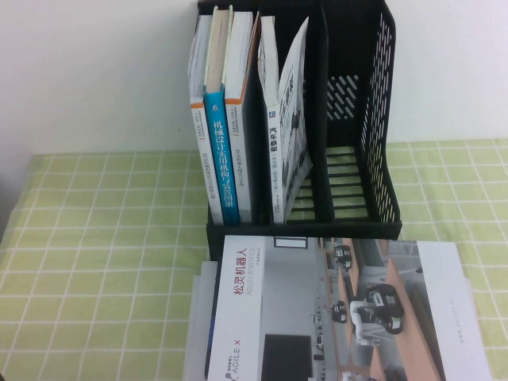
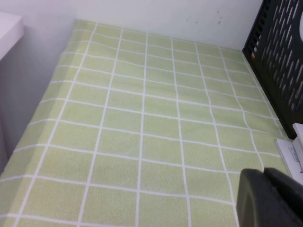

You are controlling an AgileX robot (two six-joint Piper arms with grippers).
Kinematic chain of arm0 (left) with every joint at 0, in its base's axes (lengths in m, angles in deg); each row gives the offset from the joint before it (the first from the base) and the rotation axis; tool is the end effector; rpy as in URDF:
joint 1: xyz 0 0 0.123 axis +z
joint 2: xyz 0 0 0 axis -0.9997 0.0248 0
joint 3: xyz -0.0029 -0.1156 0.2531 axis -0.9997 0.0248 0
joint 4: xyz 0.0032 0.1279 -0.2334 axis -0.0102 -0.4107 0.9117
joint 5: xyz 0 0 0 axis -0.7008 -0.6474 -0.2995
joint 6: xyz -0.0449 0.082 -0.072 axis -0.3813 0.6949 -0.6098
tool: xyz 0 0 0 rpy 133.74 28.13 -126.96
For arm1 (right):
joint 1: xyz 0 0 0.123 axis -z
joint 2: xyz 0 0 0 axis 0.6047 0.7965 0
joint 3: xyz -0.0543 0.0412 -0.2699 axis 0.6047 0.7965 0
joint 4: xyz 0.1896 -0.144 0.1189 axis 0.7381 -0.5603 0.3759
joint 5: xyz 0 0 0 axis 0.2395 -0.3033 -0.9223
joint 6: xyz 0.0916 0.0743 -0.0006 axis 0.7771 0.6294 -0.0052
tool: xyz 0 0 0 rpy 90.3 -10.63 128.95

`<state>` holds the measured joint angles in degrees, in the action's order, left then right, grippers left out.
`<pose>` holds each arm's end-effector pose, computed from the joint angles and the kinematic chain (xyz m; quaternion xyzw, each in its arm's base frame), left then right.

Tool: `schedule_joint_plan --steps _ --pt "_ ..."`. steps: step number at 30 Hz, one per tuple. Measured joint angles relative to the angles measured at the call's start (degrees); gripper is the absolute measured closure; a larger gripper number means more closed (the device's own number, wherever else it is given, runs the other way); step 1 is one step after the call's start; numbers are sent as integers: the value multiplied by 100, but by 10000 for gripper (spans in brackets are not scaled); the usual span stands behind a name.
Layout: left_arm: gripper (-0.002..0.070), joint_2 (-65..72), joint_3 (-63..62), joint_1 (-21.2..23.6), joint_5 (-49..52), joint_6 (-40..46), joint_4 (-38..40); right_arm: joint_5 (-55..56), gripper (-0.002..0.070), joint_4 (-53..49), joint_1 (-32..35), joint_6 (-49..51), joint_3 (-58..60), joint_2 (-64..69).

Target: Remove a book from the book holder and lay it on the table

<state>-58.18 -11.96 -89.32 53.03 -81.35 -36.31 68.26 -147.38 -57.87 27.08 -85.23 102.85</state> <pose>0.1005 -0.0087 0.1683 -0.0835 0.7898 -0.1103 0.5975 0.1291 0.0308 0.2913 -0.0904 0.6995 0.0644 0.7060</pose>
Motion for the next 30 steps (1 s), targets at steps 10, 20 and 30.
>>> schedule_joint_plan --steps 10,20,30 --pt "678 0 0 0 0 0 0 -604 678 5088 629 -5935 391 -1259" --pt "677 0 0 0 0 0 0 -334 678 7049 1883 -7406 1397 -1964" --pt "678 0 0 0 0 0 0 -200 678 7470 1883 -7683 2007 -1964"
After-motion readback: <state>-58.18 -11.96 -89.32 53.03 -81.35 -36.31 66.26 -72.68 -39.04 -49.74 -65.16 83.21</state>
